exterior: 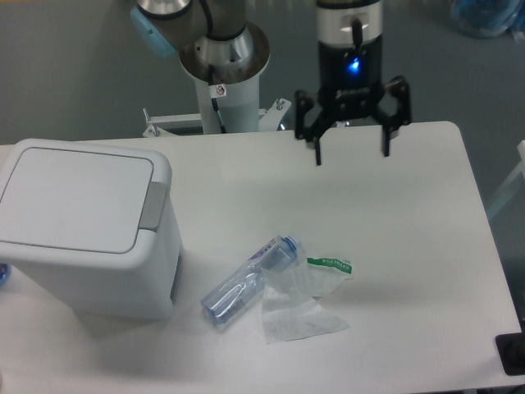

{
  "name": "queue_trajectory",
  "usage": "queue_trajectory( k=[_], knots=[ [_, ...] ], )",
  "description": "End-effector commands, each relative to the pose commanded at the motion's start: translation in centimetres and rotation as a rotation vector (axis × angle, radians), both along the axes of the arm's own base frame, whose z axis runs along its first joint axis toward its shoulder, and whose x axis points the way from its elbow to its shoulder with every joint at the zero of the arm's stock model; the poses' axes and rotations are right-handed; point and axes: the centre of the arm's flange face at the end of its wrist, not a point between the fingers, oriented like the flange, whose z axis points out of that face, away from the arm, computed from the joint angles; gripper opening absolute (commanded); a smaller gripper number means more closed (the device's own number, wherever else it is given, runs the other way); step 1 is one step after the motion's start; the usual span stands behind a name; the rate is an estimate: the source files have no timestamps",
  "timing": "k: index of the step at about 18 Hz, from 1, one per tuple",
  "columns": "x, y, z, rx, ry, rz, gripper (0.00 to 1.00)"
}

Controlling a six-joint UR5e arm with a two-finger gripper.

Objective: Open the trash can
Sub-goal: 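Move the open gripper toward the white trash can lid, then lower the gripper onto the lid's raised edge beside the hinge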

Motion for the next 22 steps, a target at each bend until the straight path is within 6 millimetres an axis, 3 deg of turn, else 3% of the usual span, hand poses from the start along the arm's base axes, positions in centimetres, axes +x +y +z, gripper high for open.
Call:
queue_trajectory(
  k=[4, 12, 16, 22],
  knots=[
    [2.1, 1.9, -0.8, 0.081, -0.096, -0.011, 1.00],
    [7.1, 5.9, -2.8, 0.063, -0.144, -0.108, 1.00],
    [9.0, 6.5, -3.6, 0.051, -0.157, -0.139, 1.00],
    [9.9, 6.8, -4.1, 0.044, -0.163, -0.154, 1.00]
  ],
)
